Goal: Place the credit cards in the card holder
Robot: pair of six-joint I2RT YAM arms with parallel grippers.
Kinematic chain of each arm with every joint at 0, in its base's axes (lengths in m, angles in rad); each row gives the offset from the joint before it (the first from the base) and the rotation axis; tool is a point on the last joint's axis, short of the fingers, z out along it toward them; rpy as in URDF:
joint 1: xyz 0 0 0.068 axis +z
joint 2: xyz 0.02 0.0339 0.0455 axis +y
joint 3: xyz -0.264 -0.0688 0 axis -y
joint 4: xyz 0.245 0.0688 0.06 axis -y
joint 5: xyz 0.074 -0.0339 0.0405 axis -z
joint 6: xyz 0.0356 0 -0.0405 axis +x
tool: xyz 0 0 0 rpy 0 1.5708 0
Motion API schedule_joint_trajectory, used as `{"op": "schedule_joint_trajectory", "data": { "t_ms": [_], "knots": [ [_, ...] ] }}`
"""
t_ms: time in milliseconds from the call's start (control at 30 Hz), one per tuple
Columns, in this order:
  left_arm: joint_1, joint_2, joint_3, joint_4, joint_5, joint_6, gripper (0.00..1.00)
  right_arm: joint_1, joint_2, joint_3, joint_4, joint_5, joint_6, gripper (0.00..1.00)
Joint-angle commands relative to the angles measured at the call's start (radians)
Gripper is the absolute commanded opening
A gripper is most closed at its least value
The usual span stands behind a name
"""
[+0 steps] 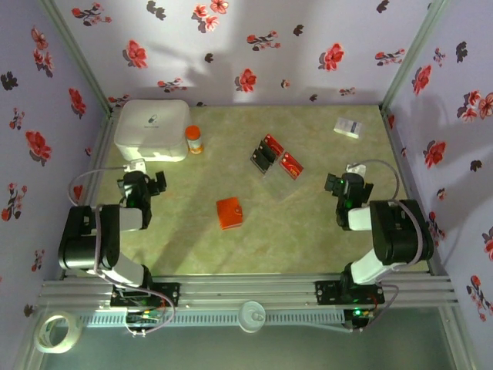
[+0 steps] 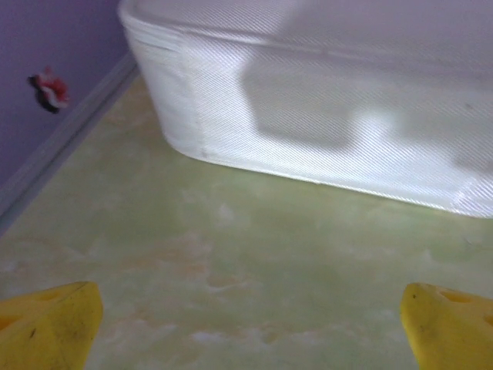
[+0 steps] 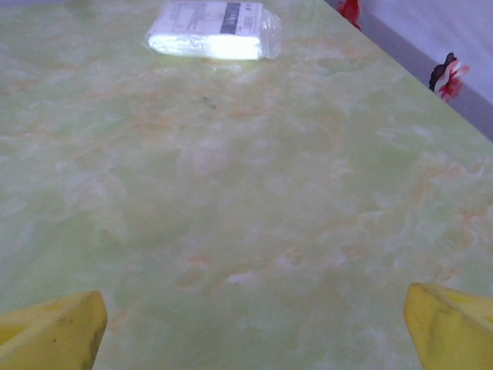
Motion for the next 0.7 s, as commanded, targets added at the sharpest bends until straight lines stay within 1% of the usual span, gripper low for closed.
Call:
{"op": "schedule_joint_trajectory", "data": {
  "t_ms": [0,33,67,100,133,200,267,367,467,667],
  "knots": [
    [0.006,0.008,0.001,0.105,0.083,0.049,1.0,-0.029,-0.007,0.03,0.075,-0.106,0.005,0.99],
    [0.006,0.009,0.001,0.107,0.087,0.05,1.0,-0.027,0.011,0.009,0.16,-0.095,0.004,0.99],
    [0.006,0.008,0.002,0.103,0.086,0.05,1.0,-0.03,0.0,0.008,0.155,-0.077,0.005,0.99],
    [0.006,0.01,0.002,0.105,0.087,0.05,1.0,-0.023,-0.022,0.012,0.104,-0.06,0.012,0.99],
    [0.006,0.009,0.002,0.103,0.087,0.05,1.0,-0.02,-0.021,0.01,0.104,-0.052,0.009,0.99],
    [0.006,0.01,0.002,0.105,0.087,0.05,1.0,-0.017,-0.003,-0.001,0.16,-0.049,0.0,0.99],
    [0.006,0.01,0.002,0.104,0.086,0.05,1.0,-0.017,-0.02,0.011,0.112,-0.048,0.008,0.99],
    [0.006,0.01,0.002,0.104,0.087,0.05,1.0,-0.016,-0.008,0.006,0.138,-0.061,-0.002,0.99],
    [0.006,0.01,0.002,0.104,0.087,0.05,1.0,-0.016,-0.011,0.028,0.085,-0.116,-0.016,0.99],
    [0.006,0.01,0.004,0.103,0.087,0.05,1.0,-0.02,0.001,0.043,0.073,-0.136,-0.018,0.99]
  ]
}}
